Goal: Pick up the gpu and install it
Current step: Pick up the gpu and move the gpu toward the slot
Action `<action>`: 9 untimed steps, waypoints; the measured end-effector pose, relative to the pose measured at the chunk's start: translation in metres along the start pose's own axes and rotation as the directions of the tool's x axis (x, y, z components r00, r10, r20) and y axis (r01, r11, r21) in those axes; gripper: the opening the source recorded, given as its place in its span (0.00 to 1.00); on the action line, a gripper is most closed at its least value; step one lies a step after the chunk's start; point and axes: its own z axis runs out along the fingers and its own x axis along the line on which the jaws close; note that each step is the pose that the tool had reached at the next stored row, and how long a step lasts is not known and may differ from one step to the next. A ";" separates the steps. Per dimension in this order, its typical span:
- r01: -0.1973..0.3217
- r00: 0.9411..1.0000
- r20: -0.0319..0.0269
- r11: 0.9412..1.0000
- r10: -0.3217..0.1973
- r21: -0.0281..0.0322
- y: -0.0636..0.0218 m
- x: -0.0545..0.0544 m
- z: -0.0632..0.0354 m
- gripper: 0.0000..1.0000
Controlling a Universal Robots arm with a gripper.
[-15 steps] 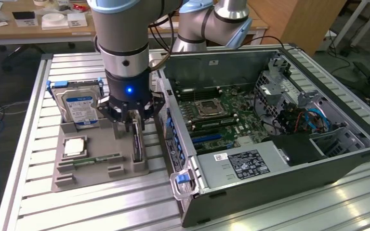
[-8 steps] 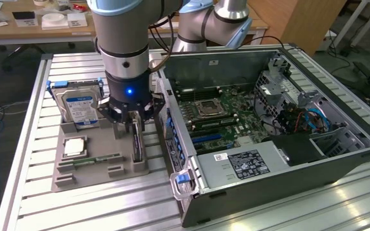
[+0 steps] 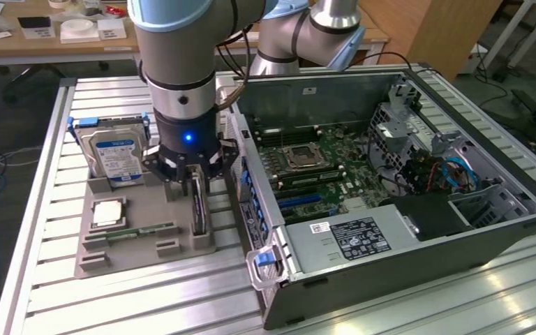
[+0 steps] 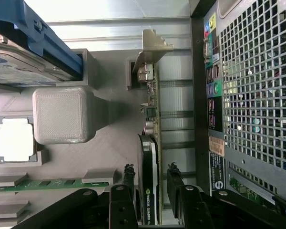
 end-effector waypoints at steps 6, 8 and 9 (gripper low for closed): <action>0.000 1.000 0.000 1.000 0.000 0.000 -0.0005 0.000 0.0099 0.42; 0.000 1.000 0.000 1.000 0.000 0.000 -0.0005 0.000 0.0119 0.42; 0.000 1.000 0.000 1.000 0.000 0.000 -0.0006 0.000 0.0122 0.42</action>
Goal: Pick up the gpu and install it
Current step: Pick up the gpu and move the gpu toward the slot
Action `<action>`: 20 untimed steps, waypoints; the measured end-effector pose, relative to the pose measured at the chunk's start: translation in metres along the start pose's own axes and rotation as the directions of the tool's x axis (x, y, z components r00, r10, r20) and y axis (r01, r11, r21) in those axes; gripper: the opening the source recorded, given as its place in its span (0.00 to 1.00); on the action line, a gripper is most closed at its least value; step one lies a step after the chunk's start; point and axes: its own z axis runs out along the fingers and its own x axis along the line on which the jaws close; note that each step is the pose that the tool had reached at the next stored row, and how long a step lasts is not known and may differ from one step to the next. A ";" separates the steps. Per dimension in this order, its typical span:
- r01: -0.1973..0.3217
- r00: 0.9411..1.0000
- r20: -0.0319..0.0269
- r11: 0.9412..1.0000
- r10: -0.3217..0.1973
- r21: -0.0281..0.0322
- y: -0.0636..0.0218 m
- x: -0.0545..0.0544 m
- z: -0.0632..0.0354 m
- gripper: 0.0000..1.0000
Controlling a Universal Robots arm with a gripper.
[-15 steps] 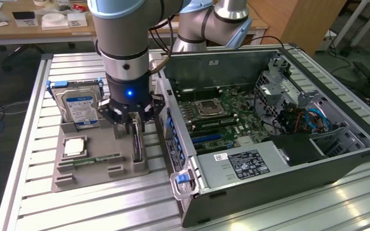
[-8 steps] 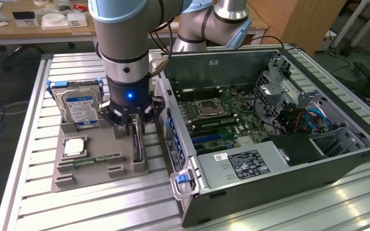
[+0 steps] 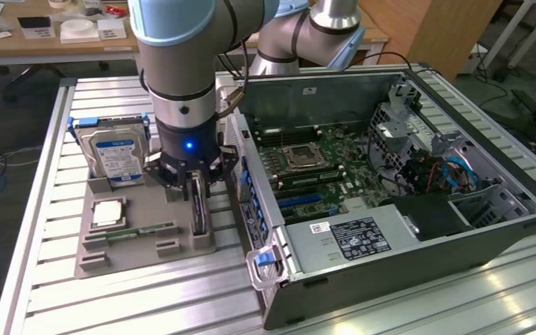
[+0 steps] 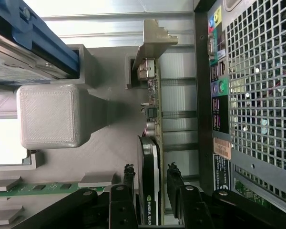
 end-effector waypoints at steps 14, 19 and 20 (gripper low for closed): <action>0.000 1.000 0.000 1.000 0.000 0.000 -0.0003 0.000 0.0076 0.42; 0.000 1.000 0.000 1.000 0.000 0.000 -0.0003 0.000 0.0081 0.42; 0.000 1.000 0.000 1.000 0.000 0.000 -0.0003 0.000 0.0087 0.42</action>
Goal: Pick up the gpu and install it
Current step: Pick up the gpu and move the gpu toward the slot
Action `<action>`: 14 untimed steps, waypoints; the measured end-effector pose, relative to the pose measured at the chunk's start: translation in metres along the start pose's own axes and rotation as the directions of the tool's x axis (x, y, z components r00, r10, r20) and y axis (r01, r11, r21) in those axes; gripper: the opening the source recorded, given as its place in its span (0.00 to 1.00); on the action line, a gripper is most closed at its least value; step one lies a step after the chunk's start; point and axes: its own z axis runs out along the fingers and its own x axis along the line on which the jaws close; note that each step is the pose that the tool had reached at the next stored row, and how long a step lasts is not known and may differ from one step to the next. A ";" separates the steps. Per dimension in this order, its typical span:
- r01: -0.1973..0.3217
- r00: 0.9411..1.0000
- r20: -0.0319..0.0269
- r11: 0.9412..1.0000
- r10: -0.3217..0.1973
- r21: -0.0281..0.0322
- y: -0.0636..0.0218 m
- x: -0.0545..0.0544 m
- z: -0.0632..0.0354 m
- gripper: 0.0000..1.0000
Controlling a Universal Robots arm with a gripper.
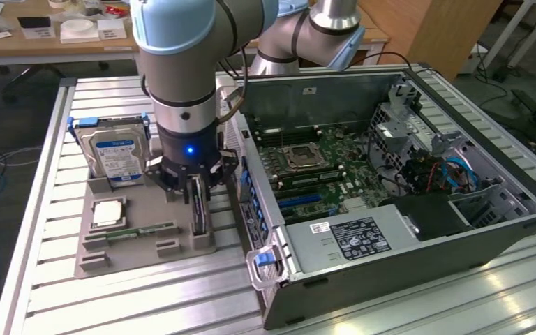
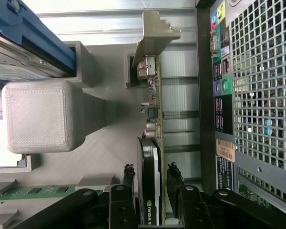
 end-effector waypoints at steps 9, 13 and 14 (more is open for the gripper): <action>0.000 1.000 0.000 1.000 0.000 0.000 -0.0001 0.000 0.0020 0.42; 0.000 1.000 0.000 1.000 0.000 0.000 -0.0001 0.000 0.0020 0.42; 0.000 1.000 0.000 1.000 0.000 0.000 -0.0001 0.000 0.0020 0.40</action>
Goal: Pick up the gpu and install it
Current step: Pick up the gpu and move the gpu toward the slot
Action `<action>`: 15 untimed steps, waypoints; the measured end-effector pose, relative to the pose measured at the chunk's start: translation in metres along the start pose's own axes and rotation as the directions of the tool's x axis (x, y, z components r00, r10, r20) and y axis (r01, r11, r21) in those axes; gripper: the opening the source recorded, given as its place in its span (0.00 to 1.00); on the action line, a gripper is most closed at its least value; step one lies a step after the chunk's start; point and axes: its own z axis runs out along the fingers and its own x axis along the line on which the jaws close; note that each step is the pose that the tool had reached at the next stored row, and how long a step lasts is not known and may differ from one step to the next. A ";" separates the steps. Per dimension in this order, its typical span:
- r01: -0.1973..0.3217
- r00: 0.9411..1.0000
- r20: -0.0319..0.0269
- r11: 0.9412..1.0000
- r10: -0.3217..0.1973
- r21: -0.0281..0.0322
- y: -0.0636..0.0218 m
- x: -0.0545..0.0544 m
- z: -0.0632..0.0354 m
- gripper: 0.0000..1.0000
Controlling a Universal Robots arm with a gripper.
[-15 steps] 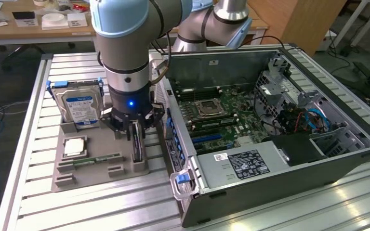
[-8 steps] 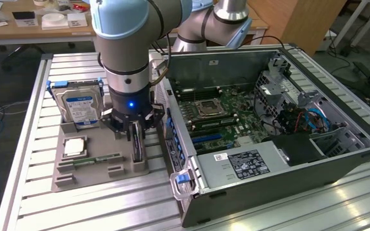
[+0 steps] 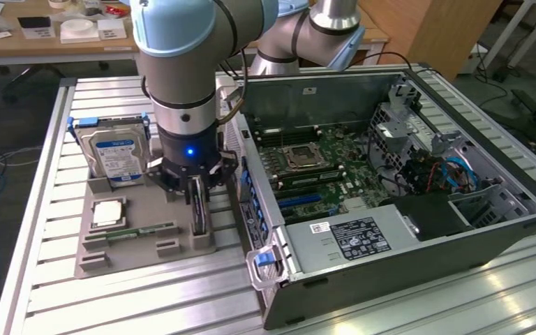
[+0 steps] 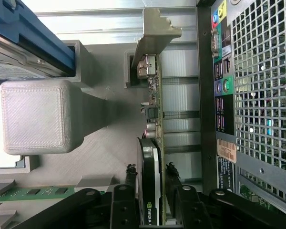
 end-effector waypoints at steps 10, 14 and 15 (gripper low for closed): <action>0.000 1.000 0.000 1.000 0.000 0.000 0.0000 0.000 0.0000 0.27; 0.000 1.000 0.000 1.000 0.000 0.000 0.0000 0.000 0.0000 0.27; 0.000 1.000 0.000 1.000 0.000 0.000 0.0000 0.000 0.0000 0.27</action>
